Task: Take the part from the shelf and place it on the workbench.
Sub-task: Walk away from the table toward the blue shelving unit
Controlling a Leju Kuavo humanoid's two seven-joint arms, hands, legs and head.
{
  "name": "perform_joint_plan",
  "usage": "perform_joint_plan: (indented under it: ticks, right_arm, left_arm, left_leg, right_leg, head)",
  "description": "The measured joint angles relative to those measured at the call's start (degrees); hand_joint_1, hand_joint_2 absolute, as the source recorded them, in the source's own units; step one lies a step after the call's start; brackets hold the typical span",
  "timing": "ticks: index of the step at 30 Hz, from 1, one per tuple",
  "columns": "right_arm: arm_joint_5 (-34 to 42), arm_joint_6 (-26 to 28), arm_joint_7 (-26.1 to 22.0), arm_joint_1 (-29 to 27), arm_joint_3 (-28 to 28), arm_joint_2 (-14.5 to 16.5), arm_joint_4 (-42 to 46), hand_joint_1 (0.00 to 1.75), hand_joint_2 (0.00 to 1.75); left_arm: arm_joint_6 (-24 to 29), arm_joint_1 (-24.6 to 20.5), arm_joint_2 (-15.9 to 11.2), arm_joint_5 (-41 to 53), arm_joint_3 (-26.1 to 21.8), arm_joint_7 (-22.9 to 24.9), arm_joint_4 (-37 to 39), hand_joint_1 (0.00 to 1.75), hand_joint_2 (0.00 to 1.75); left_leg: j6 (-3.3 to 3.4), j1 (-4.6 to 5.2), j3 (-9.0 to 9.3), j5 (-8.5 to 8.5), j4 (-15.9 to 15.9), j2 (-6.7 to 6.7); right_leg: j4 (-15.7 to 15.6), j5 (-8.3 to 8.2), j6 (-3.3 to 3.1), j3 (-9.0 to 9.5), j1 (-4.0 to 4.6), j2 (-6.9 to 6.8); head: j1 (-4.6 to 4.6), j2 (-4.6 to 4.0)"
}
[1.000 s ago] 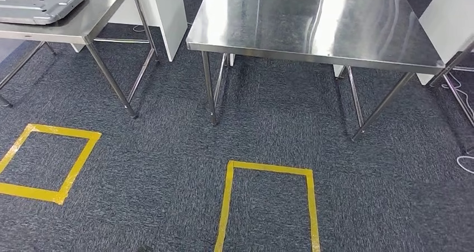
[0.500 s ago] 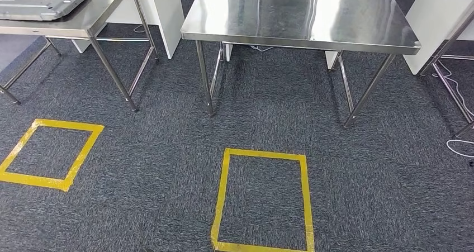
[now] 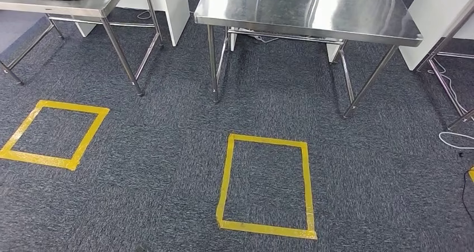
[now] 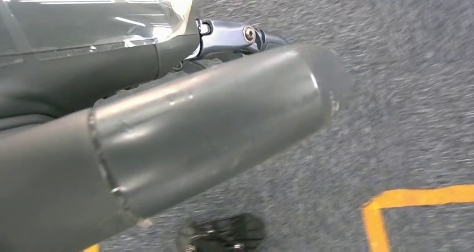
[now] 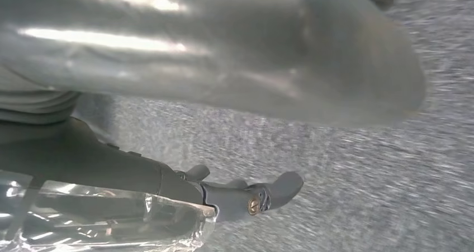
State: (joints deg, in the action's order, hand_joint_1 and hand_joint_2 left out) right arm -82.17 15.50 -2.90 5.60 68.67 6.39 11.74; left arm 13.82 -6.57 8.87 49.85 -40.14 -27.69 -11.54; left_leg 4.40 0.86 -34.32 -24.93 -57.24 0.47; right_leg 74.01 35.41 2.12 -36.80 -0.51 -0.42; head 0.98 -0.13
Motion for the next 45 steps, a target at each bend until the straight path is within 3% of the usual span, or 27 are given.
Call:
perform_joint_plan:
  ticks: [1, 3, 5, 7, 9, 10, 13, 14, 15, 16, 18, 19, 20, 22, 25, 27, 29, 30, 31, 32, 34, 36, 38, 40, 42, 44, 45]
  right_arm:
    - [0.06, -0.02, 0.1, 0.0, 0.0, -0.06, 0.0, 0.0, 0.0]
    - [0.18, -0.04, 0.39, 0.05, 0.0, -0.16, 0.01, 0.0, 0.0]
    - [0.28, 0.02, 0.66, 0.27, 0.0, -0.31, 0.03, 0.0, 0.0]
    - [0.36, 0.06, 0.77, 0.46, 0.0, -0.37, 0.04, 0.0, 0.0]
    - [0.41, 0.07, 0.8, 0.42, 0.0, -0.17, -0.04, 0.0, 0.0]
    - [0.44, 0.08, 0.85, 0.35, 0.01, -0.1, -0.08, 0.0, 0.0]
    - [0.44, 0.07, 0.97, 0.21, 0.02, -0.05, -0.11, 0.0, 0.0]
    - [0.4, 0.05, 0.97, 0.2, 0.02, -0.03, -0.11, 0.0, 0.0]
    - [0.39, 0.0, 0.97, 0.21, 0.02, -0.02, -0.11, 0.0, 0.0]
    - [0.39, -0.06, 1.01, 0.22, 0.03, -0.01, -0.11, 0.0, 0.0]
    - [0.4, -0.17, 1.07, 0.26, 0.03, -0.01, -0.11, 0.0, 0.0]
    - [0.43, -0.2, 1.11, 0.28, 0.03, -0.05, -0.09, 0.0, 0.0]
    - [0.44, -0.2, 1.13, 0.3, 0.03, -0.05, -0.07, 0.0, 0.0]
    - [0.51, -0.3, 1.14, 0.36, 0.02, -0.03, -0.02, 0.0, 0.0]
    - [0.99, -1.13, 1.11, 0.31, 0.05, -0.07, -0.02, 0.0, 0.0]
    - [1.19, -2.13, 1.01, 0.19, 0.09, -0.11, -0.03, 0.0, 0.0]
    - [0.97, -3.7, 0.93, 0.1, 0.11, -0.09, -0.04, 0.0, 0.0]
    - [0.8, -4.55, 0.93, 0.04, 0.1, -0.14, -0.04, 0.0, 0.0]
    - [0.64, -5.3, 0.93, -0.05, 0.09, -0.2, -0.04, 0.0, 0.0]
    - [0.5, -5.84, 0.93, -0.11, 0.08, -0.3, -0.04, 0.0, 0.0]
    - [0.25, -6.35, 0.92, -0.15, 0.04, -0.48, -0.04, 0.0, 0.0]
    - [0.04, -6.67, 0.9, -0.16, 0.01, -0.58, -0.04, 0.0, 0.0]
    - [-0.13, -7.16, 0.87, -0.28, -0.02, -0.63, -0.04, 0.0, 0.0]
    - [-0.2, -7.52, 0.85, -0.32, -0.04, -0.67, -0.04, 0.0, 0.0]
    - [-0.25, -7.83, 0.8, -0.26, -0.07, -0.73, -0.04, 0.0, 0.0]
    - [-0.27, -8.15, 0.78, -0.35, -0.08, -0.8, -0.04, 0.0, 0.0]
    - [-0.27, -8.28, 0.78, -0.4, -0.08, -0.81, -0.04, 0.0, 0.0]
  left_arm:
    - [-0.01, 0.04, 0.05, 0.02, 0.0, 0.0, 0.0, 0.0, 0.0]
    - [0.0, 0.04, 0.12, 0.15, 0.0, 0.0, 0.0, 0.0, 0.0]
    - [0.01, 0.01, 0.26, 0.36, -0.01, -0.01, 0.0, 0.0, 0.0]
    - [0.03, -0.01, 0.41, 0.48, -0.01, 0.0, 0.0, 0.0, 0.0]
    - [0.08, 0.07, 0.35, 0.48, 0.0, 0.05, 0.0, 0.0, 0.0]
    - [0.11, 0.17, 0.32, 0.48, 0.0, 0.08, 0.0, 0.0, 0.0]
    - [0.2, 0.5, 0.28, 0.45, -0.01, 0.15, 0.0, 0.0, 0.0]
    - [0.22, 0.54, 0.27, 0.44, -0.01, 0.16, 0.0, 0.0, 0.0]
    - [0.26, 0.54, 0.27, 0.45, -0.01, 0.1, 0.0, 0.0, 0.0]
    - [0.31, 0.55, 0.27, 0.46, -0.01, -0.01, 0.0, 0.0, 0.0]
    - [0.45, 0.54, 0.27, 0.5, -0.01, -0.24, 0.0, 0.0, 0.0]
    - [0.52, 0.49, 0.33, 0.53, -0.01, -0.31, 0.0, 0.0, 0.0]
    - [0.59, 0.41, 0.36, 0.54, -0.01, -0.35, -0.03, 0.0, 0.0]
    - [0.65, 0.31, 0.42, 0.57, -0.01, -0.4, -0.08, 0.0, 0.0]
    - [0.66, 0.43, 0.43, 0.66, -0.02, -0.43, -0.09, 0.0, 0.0]
    - [0.65, 0.5, 0.49, 0.85, -0.03, -0.39, -0.09, 0.0, 0.0]
    - [0.59, 0.52, 0.5, 1.16, -0.03, -0.36, -0.08, 0.0, 0.0]
    - [0.55, 0.55, 0.5, 1.31, -0.03, -0.34, -0.08, 0.0, 0.0]
    - [0.49, 0.57, 0.5, 1.4, -0.03, -0.31, -0.07, 0.0, 0.0]
    - [0.44, 0.58, 0.5, 1.45, -0.03, -0.29, -0.07, 0.0, 0.0]
    - [0.36, 0.57, 0.52, 1.49, -0.03, -0.26, -0.07, 0.0, 0.0]
    - [0.32, 0.51, 0.55, 1.49, -0.03, -0.27, -0.07, 0.0, 0.0]
    - [0.32, 0.5, 0.56, 1.49, -0.03, -0.28, -0.07, 0.0, 0.0]
    - [0.32, 0.56, 0.53, 1.49, -0.02, -0.29, -0.07, 0.0, 0.0]
    - [0.32, 0.55, 0.49, 1.49, -0.02, -0.29, -0.07, 0.0, 0.0]
    - [0.32, 0.6, 0.49, 1.49, -0.01, -0.28, -0.07, 0.0, 0.0]
    - [0.32, 0.69, 0.5, 1.48, -0.01, -0.28, -0.07, 0.0, 0.0]
  left_leg:
    - [-0.02, 0.13, -1.07, 0.9, -0.06, 0.05]
    - [-0.17, 0.29, -2.92, 2.63, -0.14, 0.08]
    - [-0.51, 0.47, -3.92, 4.16, -0.15, 0.1]
    - [-1.01, 0.53, -4.2, 5.7, 0.15, 0.24]
    - [-1.65, 0.4, -4.64, 5.99, 0.25, 0.13]
    - [-2.08, 0.24, -5.05, 4.32, -0.72, -0.05]
    - [-3.52, -0.73, -6.67, -5.09, -10.03, -0.38]
    - [-3.96, -1.07, -6.93, -6.53, -13.69, -0.38]
    - [-4.33, -1.4, -6.71, -6.35, -16.24, -0.37]
    - [-4.66, -1.72, -5.77, -4.87, -17.14, -0.36]
    - [-5.11, -2.34, -1.3, -1.69, -13.55, -0.39]
    - [-5.24, -2.48, 2.2, -1.99, -9.32, -0.47]
    - [-5.11, -2.48, 5.31, -3.26, -5.07, -0.55]
    - [-4.32, -2.03, 8.61, -5.91, 0.32, -0.64]
    - [-2.31, -1.58, 7.59, -5.03, 1.09, -0.3]
    - [-1.23, -1.53, 6.55, -4.06, 1.32, 0.02]
    - [-0.89, -1.37, 5.37, -3.24, 1.28, 0.03]
    - [-0.94, -1.33, 4.86, -2.85, 1.24, -0.04]
    - [-1.05, -1.3, 4.44, -2.5, 1.22, -0.21]
    - [-1.22, -1.3, 4.14, -2.19, 1.19, -0.45]
    - [-1.65, -1.22, 3.72, -1.75, 1.04, -0.95]
    - [-2.18, -0.98, 3.33, -1.42, 0.8, -1.45]
    - [-2.78, -0.93, 2.97, -1.06, 0.7, -2.01]
    - [-3.35, -1.2, 2.35, -1.61, -0.17, -2.16]
    - [-3.87, -1.46, 0.13, -4.82, -4.79, -1.72]
    - [-4.45, -1.61, -3.54, -8.91, -12.8, -1.35]
    - [-4.7, -1.71, -4.78, -9.83, -15.71, -1.27]
  right_leg:
    - [0.23, -1.52, 0.56, 1.26, 0.13, 0.01]
    - [-5.06, -4.28, 0.85, 6.56, 0.58, 0.02]
    - [-15.29, -3.21, -0.38, 13.52, 1.23, 0.01]
    - [-21.1, -1.82, -1.52, 16.52, 1.69, 0.04]
    - [-21.21, -2.85, -2.27, 15.59, 1.14, -0.05]
    - [-21.16, -3.64, -2.82, 14.94, 0.83, -0.19]
    - [-21.04, -6.08, -3.68, 12.4, 0.53, -0.54]
    - [-20.89, -6.74, -3.59, 11.4, 0.52, -0.57]
    - [-20.62, -7.33, -3.42, 10.35, 0.46, -0.59]
    - [-20.24, -7.83, -3.2, 9.26, 0.37, -0.61]
    - [-19.14, -8.59, -2.53, 7.28, 0.15, -0.61]
    - [-18.49, -8.88, -2.17, 6.52, 0.11, -0.58]
    - [-17.93, -9.1, -1.82, 5.92, 0.13, -0.57]
    - [-17.33, -9.74, -0.94, 5.27, 0.11, -0.58]
    - [-16.1, -9.7, 0.06, 4.04, -0.02, -0.47]
    - [-10.85, -6.47, -0.29, 1.52, -0.23, -0.28]
    - [-3.11, -2.7, -0.53, -1.46, -0.27, -0.1]
    - [-0.87, -1.79, -0.35, -1.99, -0.26, -0.03]
    - [-0.84, -1.79, 0.0, -1.32, -0.24, 0.02]
    - [-3.28, -2.63, 0.42, 0.59, -0.26, 0.1]
    - [-12.13, -4.98, 0.93, 6.13, -0.34, 1.32]
    - [-17.98, -6.22, 0.6, 9.26, -0.23, 2.56]
    - [-18.7, -6.49, -0.06, 9.38, -0.06, 2.33]
    - [-18.81, -6.92, -0.87, 9.4, -0.58, 1.55]
    - [-18.95, -7.34, -1.79, 9.34, -0.95, 0.6]
    - [-18.89, -7.49, -2.2, 8.96, -0.71, -0.46]
    - [-18.85, -7.51, -2.21, 8.81, -0.65, -1.0]
  head:
    - [0.01, 0.0]
    - [0.03, 0.0]
    - [0.1, 0.0]
    - [0.19, 0.0]
    - [0.23, 0.0]
    - [0.31, 0.0]
    - [0.64, 0.0]
    - [0.67, 0.0]
    - [0.68, 0.0]
    - [0.68, 0.0]
    - [0.73, 0.0]
    - [0.79, 0.0]
    - [0.85, 0.0]
    - [0.9, 0.0]
    - [0.86, 0.0]
    - [0.59, 0.0]
    - [0.32, 0.0]
    - [0.33, 0.0]
    - [0.3, 0.0]
    - [0.3, 0.0]
    - [0.25, 0.0]
    - [0.29, 0.0]
    - [0.32, 0.0]
    - [0.31, 0.0]
    - [0.51, 0.0]
    - [0.67, 0.0]
    - [0.66, 0.0]
